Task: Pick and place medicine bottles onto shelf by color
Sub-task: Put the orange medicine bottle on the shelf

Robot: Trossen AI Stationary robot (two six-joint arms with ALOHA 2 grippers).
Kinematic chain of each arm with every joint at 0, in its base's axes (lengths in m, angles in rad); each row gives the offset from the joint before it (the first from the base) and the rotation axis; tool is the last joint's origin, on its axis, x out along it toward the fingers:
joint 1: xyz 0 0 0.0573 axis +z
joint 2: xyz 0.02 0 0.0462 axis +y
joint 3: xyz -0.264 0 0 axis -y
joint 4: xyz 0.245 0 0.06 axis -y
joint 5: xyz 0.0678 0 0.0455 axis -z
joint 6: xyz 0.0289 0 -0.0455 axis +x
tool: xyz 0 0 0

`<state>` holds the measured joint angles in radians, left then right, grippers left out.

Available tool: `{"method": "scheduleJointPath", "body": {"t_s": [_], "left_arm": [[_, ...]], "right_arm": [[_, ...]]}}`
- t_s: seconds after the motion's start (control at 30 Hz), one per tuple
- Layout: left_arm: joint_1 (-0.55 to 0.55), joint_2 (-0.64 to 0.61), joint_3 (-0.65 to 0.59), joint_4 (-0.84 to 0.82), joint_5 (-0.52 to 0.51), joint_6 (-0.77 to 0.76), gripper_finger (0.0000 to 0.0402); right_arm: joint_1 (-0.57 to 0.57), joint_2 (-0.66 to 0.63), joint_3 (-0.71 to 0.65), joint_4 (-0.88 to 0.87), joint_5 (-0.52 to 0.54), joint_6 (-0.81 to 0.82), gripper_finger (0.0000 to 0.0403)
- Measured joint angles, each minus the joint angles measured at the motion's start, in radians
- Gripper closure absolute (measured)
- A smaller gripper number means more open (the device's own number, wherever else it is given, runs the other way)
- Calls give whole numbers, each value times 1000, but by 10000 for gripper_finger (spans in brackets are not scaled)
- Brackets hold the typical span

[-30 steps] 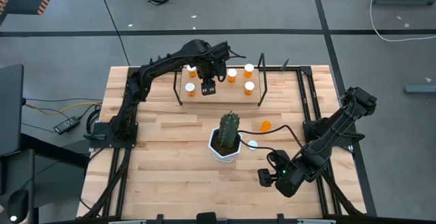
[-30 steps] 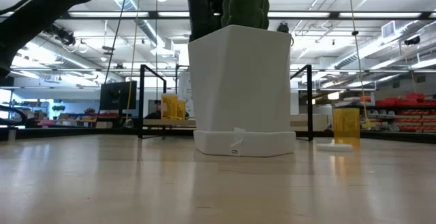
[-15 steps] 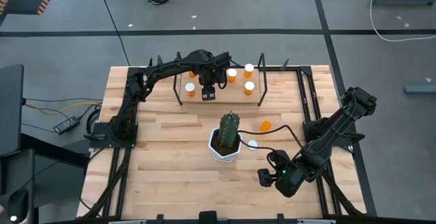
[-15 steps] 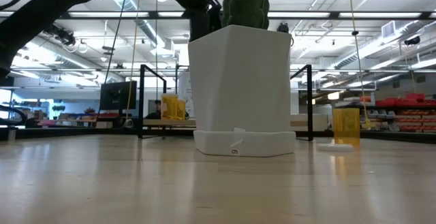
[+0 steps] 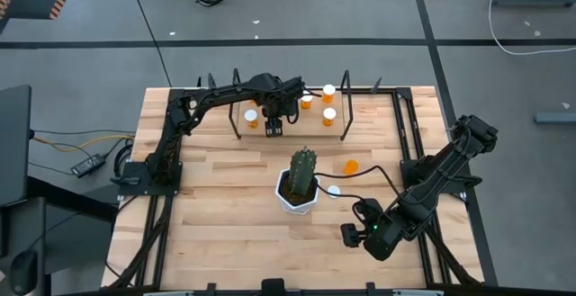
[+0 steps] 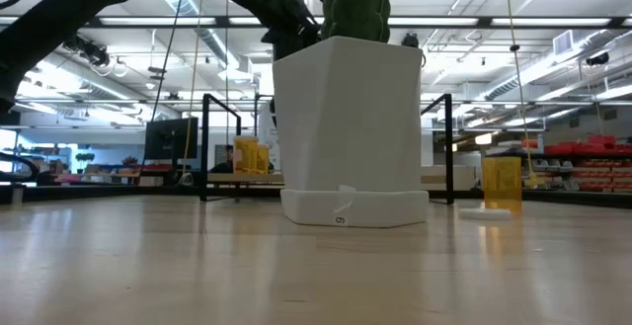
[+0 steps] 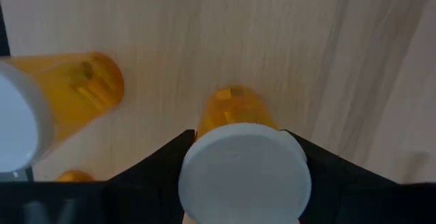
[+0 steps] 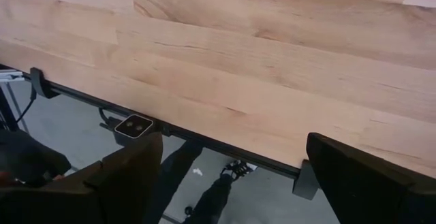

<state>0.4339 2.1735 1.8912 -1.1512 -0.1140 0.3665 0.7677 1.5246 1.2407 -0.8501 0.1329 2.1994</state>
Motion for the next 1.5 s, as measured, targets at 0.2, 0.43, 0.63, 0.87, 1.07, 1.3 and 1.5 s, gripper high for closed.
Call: {"method": "scheduleJointPath", "body": {"t_s": [0.2,0.43,0.63,0.87,1.07,1.3,1.5], "left_arm": [[0,0,0,14,-2,0,193],[1,4,-1,13,-35,11,172],[0,4,-1,8,-35,-11,170],[1,4,-1,5,-32,-16,139],[0,4,-1,4,-43,-19,100],[0,-44,-1,20,-54,-42,79],[-9,-109,0,15,-40,-75,79]], "right_arm": [[0,0,0,0,0,0,31],[0,0,0,0,-4,0,31],[-2,0,0,0,-4,0,31],[-2,0,0,0,-4,0,31],[-2,0,0,0,-4,0,31],[-4,0,0,0,-3,0,31],[-14,0,0,0,28,-3,31]]}}
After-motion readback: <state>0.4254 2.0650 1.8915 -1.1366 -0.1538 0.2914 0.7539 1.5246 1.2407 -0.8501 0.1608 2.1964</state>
